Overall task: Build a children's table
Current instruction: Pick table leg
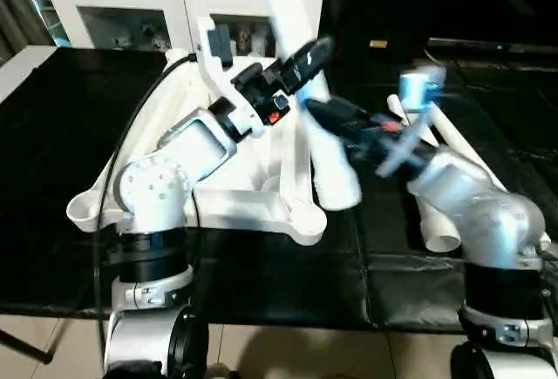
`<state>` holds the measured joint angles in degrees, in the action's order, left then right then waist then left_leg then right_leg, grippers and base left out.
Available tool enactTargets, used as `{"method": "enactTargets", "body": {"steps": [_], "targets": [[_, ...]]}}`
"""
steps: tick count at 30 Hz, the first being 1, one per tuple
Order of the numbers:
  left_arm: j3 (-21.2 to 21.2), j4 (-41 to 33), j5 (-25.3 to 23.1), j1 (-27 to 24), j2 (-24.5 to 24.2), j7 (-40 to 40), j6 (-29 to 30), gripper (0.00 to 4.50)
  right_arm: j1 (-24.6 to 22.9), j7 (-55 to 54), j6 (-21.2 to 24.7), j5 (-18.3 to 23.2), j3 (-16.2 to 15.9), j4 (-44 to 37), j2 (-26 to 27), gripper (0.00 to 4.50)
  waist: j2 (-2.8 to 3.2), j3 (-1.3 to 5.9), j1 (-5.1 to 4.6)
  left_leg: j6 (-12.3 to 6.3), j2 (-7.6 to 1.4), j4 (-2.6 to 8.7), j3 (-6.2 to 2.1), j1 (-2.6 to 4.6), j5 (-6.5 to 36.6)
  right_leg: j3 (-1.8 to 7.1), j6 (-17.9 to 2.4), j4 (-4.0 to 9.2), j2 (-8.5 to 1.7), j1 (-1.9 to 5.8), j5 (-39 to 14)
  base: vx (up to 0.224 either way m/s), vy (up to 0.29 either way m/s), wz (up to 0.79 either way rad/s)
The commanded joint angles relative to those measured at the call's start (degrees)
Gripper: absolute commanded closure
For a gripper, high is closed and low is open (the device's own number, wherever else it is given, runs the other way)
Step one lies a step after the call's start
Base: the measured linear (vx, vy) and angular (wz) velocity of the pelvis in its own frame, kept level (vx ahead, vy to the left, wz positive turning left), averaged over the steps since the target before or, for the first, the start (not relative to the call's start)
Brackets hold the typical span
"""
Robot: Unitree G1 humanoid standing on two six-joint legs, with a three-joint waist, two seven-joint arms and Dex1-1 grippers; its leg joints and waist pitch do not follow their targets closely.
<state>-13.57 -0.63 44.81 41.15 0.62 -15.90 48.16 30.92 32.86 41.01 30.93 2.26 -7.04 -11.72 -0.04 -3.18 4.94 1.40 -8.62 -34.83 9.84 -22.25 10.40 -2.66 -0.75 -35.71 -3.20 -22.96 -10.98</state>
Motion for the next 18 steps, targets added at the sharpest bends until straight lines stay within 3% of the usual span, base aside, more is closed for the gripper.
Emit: {"method": "enactTargets", "body": {"steps": [1, 2, 4, 7, 9, 11, 18], "targets": [[1.1, -0.7, -2.2, 2.1, 1.0, 5.0, -1.3, 1.27, 0.1, -5.0, -3.6, -9.3, -4.4, 0.2, -1.8, 2.72, 0.19, 3.83, -0.16, 1.89, -3.88, 3.95, -1.62, 1.04, 8.4, 2.75, -7.1, 5.00, -4.73, 2.83, -13.3, 0.000, 0.000, 0.00], [1.0, -0.7, -3.0, 2.3, 1.4, 6.5, -1.7, 1.39, 0.1, -5.3, -4.8, -10.9, -5.6, 0.1, -2.2, 2.72, -0.01, 3.76, -0.29, 2.45, -3.88, 3.97, -1.60, 0.97, 8.7, 2.75, -7.0, 5.10, -4.60, 2.83, -12.8, 0.000, 0.000, 0.00], [1.6, -0.9, -5.9, 2.8, 3.2, 11.8, -2.2, 1.65, 0.4, -7.2, -6.7, -14.6, -8.5, 0.0, -2.8, 2.73, 0.06, 3.90, -0.28, 1.90, -3.93, 3.93, -1.62, 0.93, 8.3, 2.78, -7.8, 4.88, -4.55, 3.02, -10.1, 0.000, 0.000, 0.00], [2.2, -1.1, -7.7, 2.8, 4.7, 15.1, -2.1, 1.66, 0.4, -8.7, -7.5, -15.9, -9.4, -0.2, -2.2, 2.73, 0.09, 4.05, -0.36, 0.63, -3.87, 3.84, -1.62, 0.90, 7.2, 2.76, -8.5, 4.65, -4.59, 3.23, -7.0, 0.000, 0.000, 0.00], [2.2, -1.1, -7.9, 2.8, 6.3, 16.7, -2.4, 2.02, 0.3, -10.1, -9.4, -16.8, -9.3, -0.3, -0.8, 2.73, 0.14, 4.10, -0.44, -0.09, -3.89, 3.68, -1.57, 0.76, 6.1, 2.77, -9.6, 4.50, -4.64, 3.23, -4.5, 0.000, 0.000, 0.00], [2.2, -1.0, -7.7, 2.9, 7.0, 17.1, -2.6, 2.07, 0.3, -10.6, -10.2, -17.1, -9.5, -0.3, -0.2, 2.73, 0.09, 4.19, -0.40, -1.11, -3.86, 3.59, -1.54, 0.78, 5.4, 2.70, -10.8, 4.37, -4.61, 3.29, -2.8, 0.000, 0.000, 0.00], [5.2, -1.7, -11.4, 1.9, 7.2, 18.5, -3.3, 2.62, -0.5, -11.1, -12.5, -18.3, -10.7, -0.9, 1.1, 2.73, 0.21, 3.97, -0.52, -1.15, -3.97, 3.75, -1.56, 0.92, 7.6, 2.74, -10.3, 4.68, -4.61, 3.27, -5.6, 0.000, 0.000, 0.00]]}}
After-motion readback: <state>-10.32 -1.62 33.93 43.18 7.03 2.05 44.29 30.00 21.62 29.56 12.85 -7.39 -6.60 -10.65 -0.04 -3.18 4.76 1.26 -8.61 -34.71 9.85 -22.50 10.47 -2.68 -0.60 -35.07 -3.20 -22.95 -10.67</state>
